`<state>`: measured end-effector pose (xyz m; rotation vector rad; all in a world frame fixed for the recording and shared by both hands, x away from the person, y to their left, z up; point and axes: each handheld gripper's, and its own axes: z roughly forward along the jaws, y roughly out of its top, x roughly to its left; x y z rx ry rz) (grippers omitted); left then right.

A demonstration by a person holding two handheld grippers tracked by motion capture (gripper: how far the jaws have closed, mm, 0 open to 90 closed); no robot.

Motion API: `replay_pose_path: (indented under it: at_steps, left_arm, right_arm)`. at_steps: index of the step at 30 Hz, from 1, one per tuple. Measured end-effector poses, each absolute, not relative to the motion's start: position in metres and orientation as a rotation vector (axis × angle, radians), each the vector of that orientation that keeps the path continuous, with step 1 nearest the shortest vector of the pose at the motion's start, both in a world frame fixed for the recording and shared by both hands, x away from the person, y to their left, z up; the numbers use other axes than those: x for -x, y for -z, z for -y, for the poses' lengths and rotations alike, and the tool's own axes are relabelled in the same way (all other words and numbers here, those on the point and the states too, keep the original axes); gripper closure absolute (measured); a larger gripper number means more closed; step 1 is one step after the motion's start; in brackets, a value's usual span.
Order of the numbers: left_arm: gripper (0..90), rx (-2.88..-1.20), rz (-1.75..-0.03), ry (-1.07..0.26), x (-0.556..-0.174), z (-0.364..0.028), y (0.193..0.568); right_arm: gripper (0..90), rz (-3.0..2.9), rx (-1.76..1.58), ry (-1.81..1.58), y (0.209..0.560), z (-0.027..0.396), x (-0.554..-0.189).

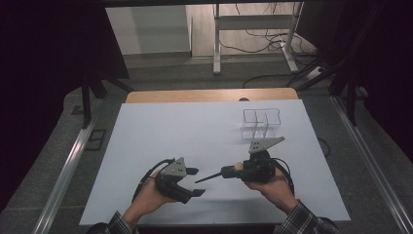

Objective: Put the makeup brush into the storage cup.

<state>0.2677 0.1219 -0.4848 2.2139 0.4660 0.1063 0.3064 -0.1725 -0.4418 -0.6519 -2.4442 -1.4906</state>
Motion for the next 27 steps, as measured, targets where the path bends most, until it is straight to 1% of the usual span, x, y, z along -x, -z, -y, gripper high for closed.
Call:
replay_pose_path:
  at_steps: [1, 2, 4, 6, 9, 15, 21, 27]
  left_arm:
    - [24.5, -2.214, -0.484, -0.11, -0.268, -0.122, 0.485]
    - [20.9, -2.22, -0.501, -0.121, -0.268, -0.122, 0.485]
    - [20.3, -2.222, -0.508, -0.125, -0.268, -0.123, 0.485]
    - [17.0, -2.229, -0.524, -0.136, -0.267, -0.123, 0.485]
    - [15.9, -2.235, -0.538, -0.147, -0.266, -0.124, 0.484]
    - [8.7, -2.242, -0.572, -0.165, -0.264, -0.127, 0.483]
    - [5.6, -2.269, -0.609, -0.169, -0.263, -0.131, 0.484]
    - [4.3, -2.254, -0.664, -0.166, -0.26, -0.136, 0.485]
  right_arm:
    - [83.9, 2.457, 0.652, 1.487, 0.441, 0.173, -0.306]
    - [83.8, 2.472, 0.654, 1.486, 0.441, 0.173, -0.306]
    - [83.8, 2.488, 0.655, 1.483, 0.441, 0.174, -0.306]
    - [83.8, 2.504, 0.649, 1.477, 0.441, 0.174, -0.305]
    - [83.9, 2.524, 0.653, 1.463, 0.441, 0.174, -0.305]
    - [83.8, 2.573, 0.676, 1.461, 0.438, 0.177, -0.304]
    - [83.8, 2.611, 0.683, 1.477, 0.437, 0.179, -0.302]
    - [83.9, 2.638, 0.709, 1.471, 0.436, 0.18, -0.303]
